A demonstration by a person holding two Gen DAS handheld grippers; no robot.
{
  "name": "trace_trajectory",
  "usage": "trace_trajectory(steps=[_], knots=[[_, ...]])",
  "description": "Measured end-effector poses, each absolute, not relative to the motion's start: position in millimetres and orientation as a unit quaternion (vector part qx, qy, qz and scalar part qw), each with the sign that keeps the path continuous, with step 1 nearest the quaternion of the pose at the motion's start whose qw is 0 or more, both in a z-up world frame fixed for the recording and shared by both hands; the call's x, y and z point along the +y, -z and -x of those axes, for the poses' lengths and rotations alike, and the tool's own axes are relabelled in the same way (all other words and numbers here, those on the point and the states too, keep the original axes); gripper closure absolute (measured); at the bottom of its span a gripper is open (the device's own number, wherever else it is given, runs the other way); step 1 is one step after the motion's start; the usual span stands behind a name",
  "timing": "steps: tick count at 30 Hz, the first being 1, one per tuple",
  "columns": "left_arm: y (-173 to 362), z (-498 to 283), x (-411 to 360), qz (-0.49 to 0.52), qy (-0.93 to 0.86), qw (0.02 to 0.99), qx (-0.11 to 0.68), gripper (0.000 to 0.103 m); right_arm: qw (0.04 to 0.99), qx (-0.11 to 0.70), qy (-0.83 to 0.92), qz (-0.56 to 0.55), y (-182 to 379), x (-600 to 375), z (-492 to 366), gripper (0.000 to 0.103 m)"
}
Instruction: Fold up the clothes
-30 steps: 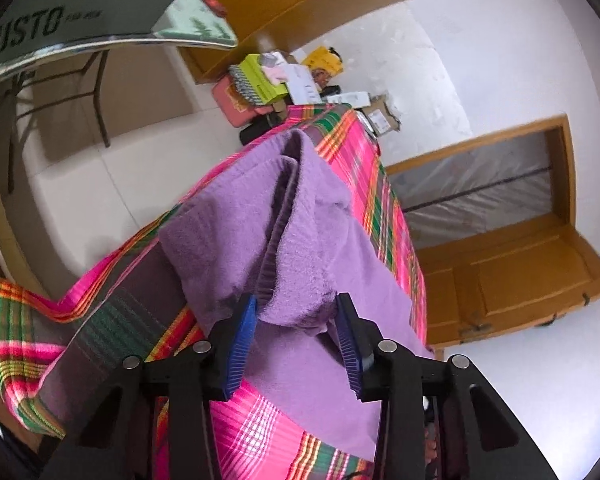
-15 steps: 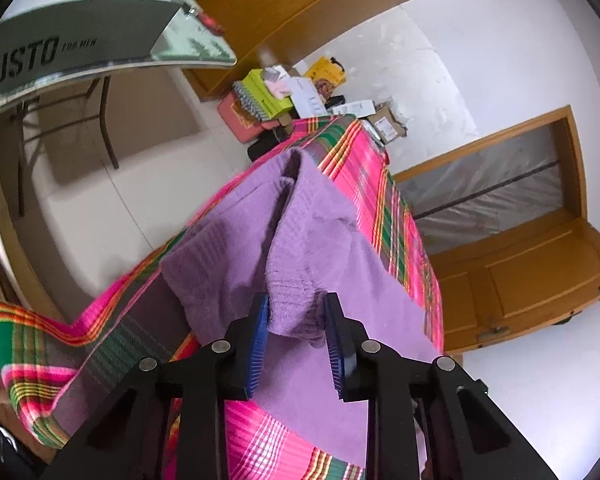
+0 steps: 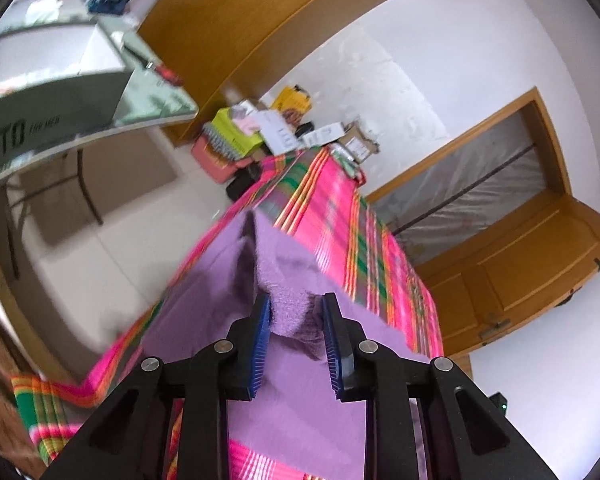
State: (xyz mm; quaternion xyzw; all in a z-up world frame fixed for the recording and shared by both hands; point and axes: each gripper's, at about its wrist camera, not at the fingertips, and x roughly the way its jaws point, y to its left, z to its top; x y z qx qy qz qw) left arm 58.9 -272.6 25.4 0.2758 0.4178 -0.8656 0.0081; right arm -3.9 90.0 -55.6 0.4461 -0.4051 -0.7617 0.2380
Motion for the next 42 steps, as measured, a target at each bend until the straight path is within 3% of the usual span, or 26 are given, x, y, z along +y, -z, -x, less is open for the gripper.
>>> trace_trajectory(steps=[4, 14, 19, 36, 40, 42], knots=[[-25, -61, -279, -0.271, 0.876, 0.01, 0.399, 0.077, 0.252, -0.392, 0.767, -0.442, 49, 83, -11, 0.101], [34, -80, -292, -0.324, 0.844, 0.038, 0.426, 0.077, 0.256, -0.392, 0.714, -0.521, 100, 71, -34, 0.1], [31, -80, -289, -0.315, 0.847, 0.026, 0.427, 0.077, 0.249, -0.427, 0.699, -0.516, 102, 83, -34, 0.088], [33, -75, -290, -0.319, 0.829, 0.03, 0.458, 0.068, 0.19, -0.504, 0.673, -0.508, 112, 97, -23, 0.085], [31, -73, -285, -0.326, 0.837, 0.037, 0.439, 0.069, 0.19, -0.495, 0.677, -0.51, 111, 95, -22, 0.084], [28, -72, -282, -0.326, 0.843, 0.039, 0.426, 0.07, 0.19, -0.481, 0.685, -0.514, 109, 94, -21, 0.088]])
